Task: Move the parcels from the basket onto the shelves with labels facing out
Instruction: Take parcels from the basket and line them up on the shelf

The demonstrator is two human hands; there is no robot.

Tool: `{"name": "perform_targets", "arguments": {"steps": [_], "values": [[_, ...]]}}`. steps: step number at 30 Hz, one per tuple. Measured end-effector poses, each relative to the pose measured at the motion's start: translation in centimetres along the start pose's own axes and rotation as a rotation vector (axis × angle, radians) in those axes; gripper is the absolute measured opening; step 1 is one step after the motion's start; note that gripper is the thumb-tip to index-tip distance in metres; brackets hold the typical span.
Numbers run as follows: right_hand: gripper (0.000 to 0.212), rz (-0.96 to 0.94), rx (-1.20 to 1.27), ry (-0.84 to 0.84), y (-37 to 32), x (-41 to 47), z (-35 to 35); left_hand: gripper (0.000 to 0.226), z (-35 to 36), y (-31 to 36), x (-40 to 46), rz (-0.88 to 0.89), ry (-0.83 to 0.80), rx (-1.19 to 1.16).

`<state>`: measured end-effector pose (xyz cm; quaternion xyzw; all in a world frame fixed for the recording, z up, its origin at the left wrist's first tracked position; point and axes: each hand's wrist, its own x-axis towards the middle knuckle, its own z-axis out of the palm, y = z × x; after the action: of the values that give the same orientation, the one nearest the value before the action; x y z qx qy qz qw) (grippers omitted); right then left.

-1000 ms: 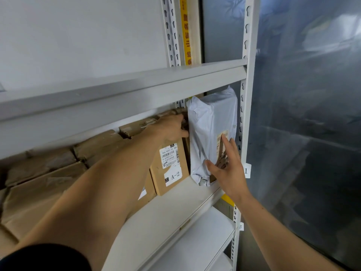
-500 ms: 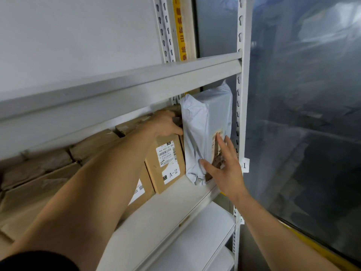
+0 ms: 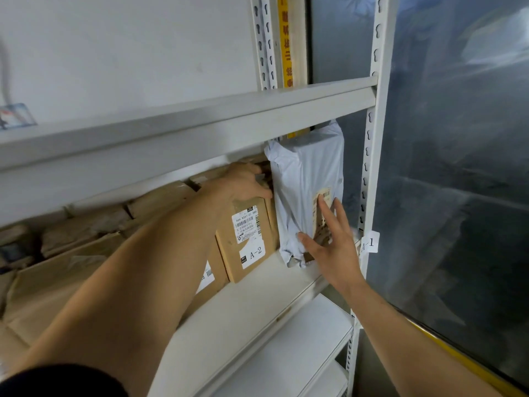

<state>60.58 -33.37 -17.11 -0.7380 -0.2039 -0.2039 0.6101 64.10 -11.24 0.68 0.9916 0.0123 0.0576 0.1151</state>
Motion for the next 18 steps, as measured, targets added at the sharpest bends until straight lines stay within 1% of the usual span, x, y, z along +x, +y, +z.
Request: {"name": "perform_targets", "arguments": {"steps": [2, 5, 7, 9, 12, 15, 16, 18], "values": [[0.087, -0.02, 0.001, -0.005, 0.1, -0.2, 0.1, 0.082, 0.0, -0.1, -0.1, 0.002, -0.012, 0.033], [0.085, -0.048, -0.08, 0.01, 0.6, -0.6, 0.3, 0.082, 0.2, -0.3, -0.2, 0.0, -0.01, 0.118], [0.086, -0.049, -0.107, 0.023, 0.6, -0.8, 0.5, 0.077, 0.2, -0.1, -0.4, 0.002, -0.005, 0.194], [0.086, -0.056, -0.155, 0.033, 0.3, -1.0, 0.5, 0.066, 0.0, 0.3, -1.0, 0.025, 0.011, 0.244], [0.085, -0.07, -0.273, 0.047, -0.5, -1.7, 0.7, 0.056, -0.4, 1.1, -2.8, 0.047, 0.116, 0.254], [0.084, -0.11, -0.355, 0.085, -1.7, -2.7, 0.8, 0.049, 0.9, 1.5, -5.5, 0.088, 0.3, 0.219], [0.084, -0.149, -0.374, 0.095, -2.2, -3.1, 0.9, 0.049, 1.7, 1.5, -6.6, 0.101, 0.356, 0.248], [0.08, -0.249, -0.393, 0.106, -3.3, -3.4, 1.4, 0.055, 3.0, 0.8, -8.7, 0.067, 0.409, 0.341]]}}
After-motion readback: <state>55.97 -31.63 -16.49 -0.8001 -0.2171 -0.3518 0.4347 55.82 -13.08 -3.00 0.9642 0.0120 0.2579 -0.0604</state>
